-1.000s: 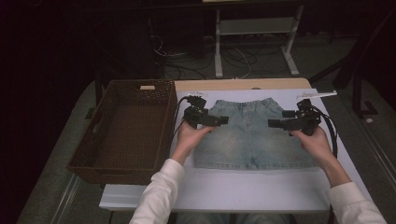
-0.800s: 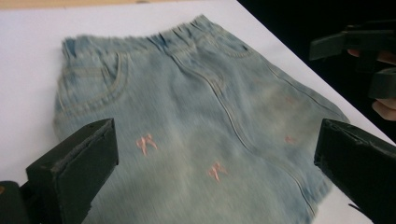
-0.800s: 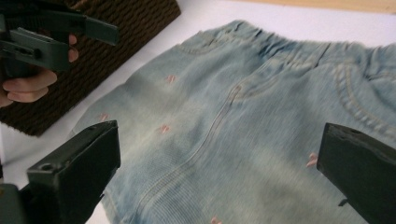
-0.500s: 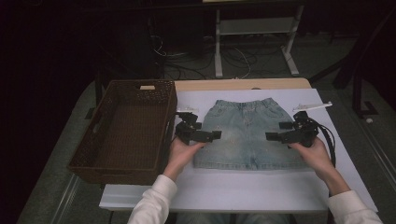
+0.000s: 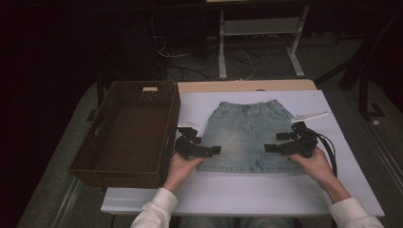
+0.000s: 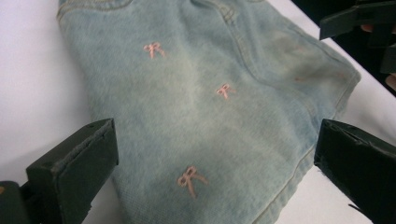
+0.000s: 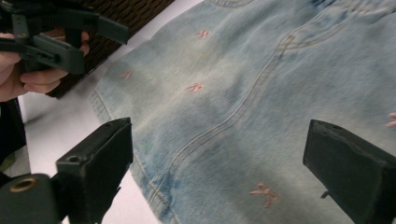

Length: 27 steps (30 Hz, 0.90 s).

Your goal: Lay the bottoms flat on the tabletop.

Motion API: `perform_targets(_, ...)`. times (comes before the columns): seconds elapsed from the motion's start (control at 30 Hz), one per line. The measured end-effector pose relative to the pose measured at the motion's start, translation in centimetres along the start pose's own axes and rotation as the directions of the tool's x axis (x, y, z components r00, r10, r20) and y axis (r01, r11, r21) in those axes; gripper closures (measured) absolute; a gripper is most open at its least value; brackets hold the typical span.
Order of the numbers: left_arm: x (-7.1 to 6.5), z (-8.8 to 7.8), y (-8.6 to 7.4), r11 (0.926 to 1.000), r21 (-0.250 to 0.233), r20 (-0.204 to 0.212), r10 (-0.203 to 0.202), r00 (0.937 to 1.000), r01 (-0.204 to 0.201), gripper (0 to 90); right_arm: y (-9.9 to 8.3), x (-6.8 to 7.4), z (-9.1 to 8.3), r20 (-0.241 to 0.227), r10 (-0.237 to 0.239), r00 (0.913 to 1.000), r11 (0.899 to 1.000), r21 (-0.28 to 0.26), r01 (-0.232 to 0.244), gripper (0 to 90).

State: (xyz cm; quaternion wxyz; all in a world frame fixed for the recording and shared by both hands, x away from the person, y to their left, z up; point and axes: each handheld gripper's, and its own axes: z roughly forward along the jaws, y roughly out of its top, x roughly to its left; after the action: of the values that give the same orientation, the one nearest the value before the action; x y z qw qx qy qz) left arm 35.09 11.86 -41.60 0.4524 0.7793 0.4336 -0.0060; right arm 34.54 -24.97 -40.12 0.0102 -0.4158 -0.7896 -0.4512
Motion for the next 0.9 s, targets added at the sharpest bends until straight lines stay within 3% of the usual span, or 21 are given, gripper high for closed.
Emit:
perform_targets(0.23,0.0,-0.5,-1.9,0.997,0.042,-0.04,-0.063,0.9972,0.065,0.3,-0.9,0.3,-0.1,-0.012,0.021,0.9997,1.0,-0.006,-0.021,10.5)
perform_targets(0.33,-0.2,-0.9,-2.7,0.995,0.052,-0.074,-0.081,0.9939,0.085,6.2,-1.6,0.3,-0.4,0.008,0.021,0.9997,1.0,0.005,-0.021,10.8)
perform_targets(0.43,-0.4,-1.3,-3.2,0.9917,0.064,-0.122,-0.103,0.9872,0.111,19.2,-2.1,0.1,-0.8,0.021,0.036,0.9991,0.999,0.001,-0.036,10.8)
perform_targets(0.63,-0.8,-1.1,-4.1,0.9806,0.11,-0.143,-0.146,0.9789,0.163,41.1,-3.1,-0.1,-1.8,0.027,0.069,0.9973,0.997,-0.029,-0.068,12.9)
perform_targets(0.73,-0.6,-0.9,-4.6,0.9744,0.11,-0.151,-0.179,0.9723,0.196,56.0,-3.0,0.5,-0.6,0.032,0.043,0.9986,0.999,0.002,-0.043,14.9)
perform_targets(0.9,-0.4,-0.6,-4.8,0.9734,0.112,-0.123,-0.186,0.9747,0.2,76.4,-2.5,1.3,2.8,0.039,-0.024,0.999,0.995,0.099,0.021,22.6)
